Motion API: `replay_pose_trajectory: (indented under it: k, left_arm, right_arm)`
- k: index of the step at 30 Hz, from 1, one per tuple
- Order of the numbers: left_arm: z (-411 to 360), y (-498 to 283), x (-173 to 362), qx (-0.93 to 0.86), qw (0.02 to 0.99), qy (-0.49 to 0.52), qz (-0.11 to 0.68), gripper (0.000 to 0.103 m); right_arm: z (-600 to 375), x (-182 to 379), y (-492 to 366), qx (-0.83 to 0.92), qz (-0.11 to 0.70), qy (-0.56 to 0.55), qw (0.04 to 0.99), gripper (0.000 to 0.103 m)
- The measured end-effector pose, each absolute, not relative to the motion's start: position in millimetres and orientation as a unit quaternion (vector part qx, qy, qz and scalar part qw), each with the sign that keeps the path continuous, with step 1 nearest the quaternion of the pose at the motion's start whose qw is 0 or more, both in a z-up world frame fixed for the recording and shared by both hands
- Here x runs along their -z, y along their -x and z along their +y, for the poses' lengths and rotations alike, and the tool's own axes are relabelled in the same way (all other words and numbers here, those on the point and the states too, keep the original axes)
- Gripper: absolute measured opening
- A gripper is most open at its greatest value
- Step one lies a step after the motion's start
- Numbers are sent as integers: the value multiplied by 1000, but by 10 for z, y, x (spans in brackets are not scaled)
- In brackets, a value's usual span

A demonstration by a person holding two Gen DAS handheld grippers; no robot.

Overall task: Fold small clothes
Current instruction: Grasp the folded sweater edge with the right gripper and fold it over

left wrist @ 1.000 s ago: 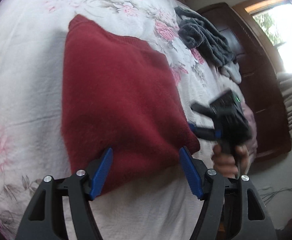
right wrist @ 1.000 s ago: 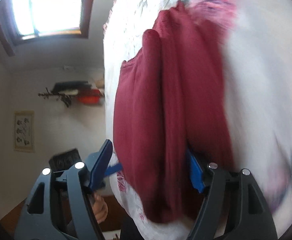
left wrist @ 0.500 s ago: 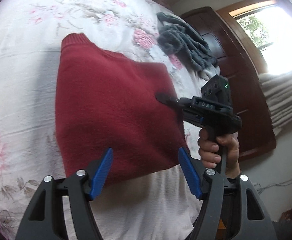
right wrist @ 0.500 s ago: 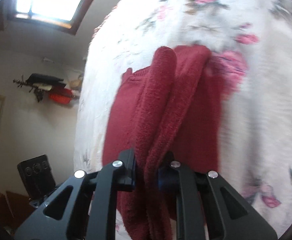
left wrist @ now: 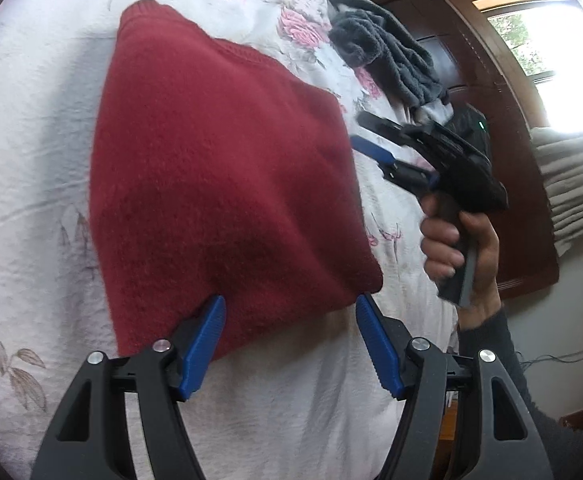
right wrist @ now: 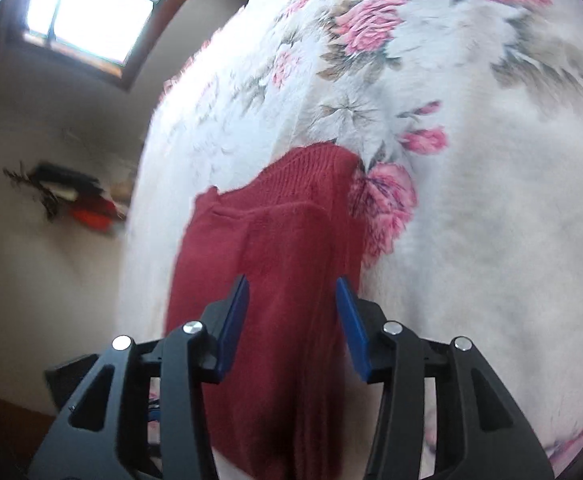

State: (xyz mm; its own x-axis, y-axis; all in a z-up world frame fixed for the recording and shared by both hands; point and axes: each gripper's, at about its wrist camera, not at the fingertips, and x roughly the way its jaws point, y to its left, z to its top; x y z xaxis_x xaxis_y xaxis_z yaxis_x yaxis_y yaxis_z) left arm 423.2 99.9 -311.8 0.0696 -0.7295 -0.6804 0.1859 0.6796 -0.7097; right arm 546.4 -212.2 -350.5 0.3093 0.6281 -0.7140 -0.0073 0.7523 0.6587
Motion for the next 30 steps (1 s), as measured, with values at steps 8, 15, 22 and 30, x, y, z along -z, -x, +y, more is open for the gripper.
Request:
replay_pose_trajectory:
  k: [8, 15, 22, 30]
  left_arm:
    - [954, -4212, 3208, 324, 682, 221, 617, 66]
    - [1234, -4753, 2538, 327, 748, 223, 532, 66]
    - [1098, -5465, 3266, 243, 747, 129, 606, 58]
    - [1096, -4802, 2842, 322, 756, 117, 558, 58]
  right_arm:
    - [-1933, 3708, -5588, -156, 535, -209, 803, 10]
    - [-2075, 3295, -5375, -193, 488, -238, 818, 20]
    - [-1821, 3816, -5485, -196, 572, -171, 778, 0]
    - [-1776, 3520, -4771, -284, 548, -177, 767, 8]
